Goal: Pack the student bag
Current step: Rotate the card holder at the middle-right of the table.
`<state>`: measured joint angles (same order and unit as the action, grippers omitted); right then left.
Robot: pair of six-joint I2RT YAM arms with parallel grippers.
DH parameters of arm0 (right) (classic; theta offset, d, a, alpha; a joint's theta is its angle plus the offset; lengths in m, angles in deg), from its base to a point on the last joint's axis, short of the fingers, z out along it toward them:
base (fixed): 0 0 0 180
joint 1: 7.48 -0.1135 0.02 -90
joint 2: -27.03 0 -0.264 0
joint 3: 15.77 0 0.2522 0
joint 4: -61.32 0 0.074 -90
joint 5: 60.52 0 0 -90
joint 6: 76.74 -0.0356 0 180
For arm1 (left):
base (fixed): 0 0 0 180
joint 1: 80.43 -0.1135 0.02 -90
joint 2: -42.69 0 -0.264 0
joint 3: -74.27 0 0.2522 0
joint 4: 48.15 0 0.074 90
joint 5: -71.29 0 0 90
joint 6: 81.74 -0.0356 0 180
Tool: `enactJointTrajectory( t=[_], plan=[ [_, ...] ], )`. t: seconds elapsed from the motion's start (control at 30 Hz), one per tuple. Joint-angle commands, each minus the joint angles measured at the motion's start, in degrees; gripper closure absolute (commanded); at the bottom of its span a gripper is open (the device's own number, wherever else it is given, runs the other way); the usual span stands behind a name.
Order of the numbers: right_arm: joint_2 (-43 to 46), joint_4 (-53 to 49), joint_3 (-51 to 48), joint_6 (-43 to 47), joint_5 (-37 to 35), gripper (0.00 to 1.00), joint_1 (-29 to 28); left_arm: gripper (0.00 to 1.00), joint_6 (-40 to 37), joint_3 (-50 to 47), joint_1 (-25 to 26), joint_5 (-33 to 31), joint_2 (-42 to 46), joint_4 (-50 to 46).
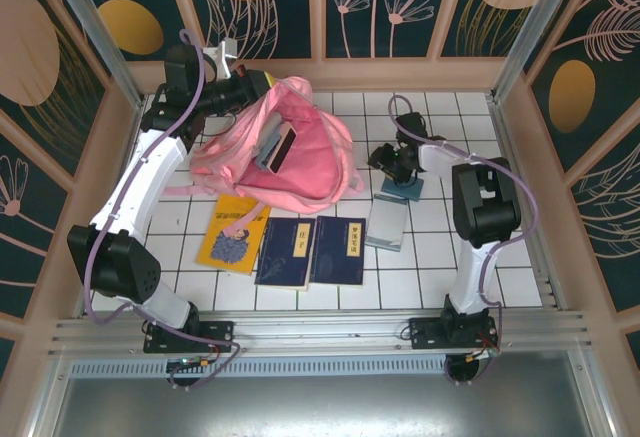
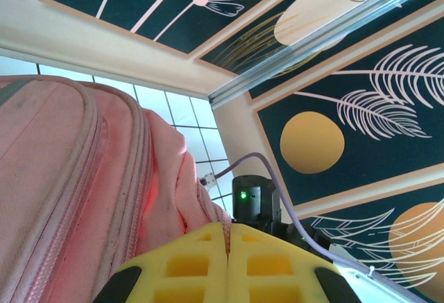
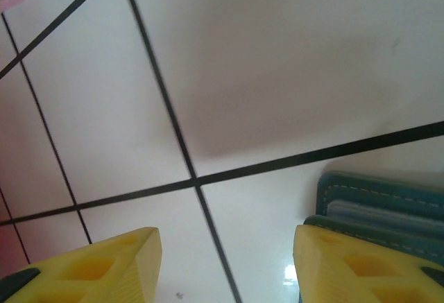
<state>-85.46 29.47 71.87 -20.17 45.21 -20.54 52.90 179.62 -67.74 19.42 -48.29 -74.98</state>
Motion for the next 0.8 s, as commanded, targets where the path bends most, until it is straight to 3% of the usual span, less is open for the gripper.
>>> enactJointTrajectory(
  t=[0.0,0.23,0.4,0.53,0.77],
  plan=[
    [-0.50,-1.54,1.33,-0.95,-2.80,0.46,2.03,1.00,0.40,1.95,-0.56,0.98,1.99,6.29],
    [5.41,1.48,-3.56,-4.26,-4.74,0.46,6.85,1.00,0.29,1.65,-0.56,0.72,2.30,6.21],
    [14.14,2.35,-8.52,-4.36,-11.84,0.42,9.74,1.00,0.48,1.49,-0.55,0.79,2.09,6.44],
    [15.79,0.20,-12.18,-3.93,-14.17,0.39,12.17,1.00,0.65,1.75,-0.56,0.96,2.02,6.64],
    [15.96,5.16,-19.30,-1.34,-4.58,0.38,13.15,1.00,0.68,0.97,-0.56,1.16,2.45,7.00]
  ],
)
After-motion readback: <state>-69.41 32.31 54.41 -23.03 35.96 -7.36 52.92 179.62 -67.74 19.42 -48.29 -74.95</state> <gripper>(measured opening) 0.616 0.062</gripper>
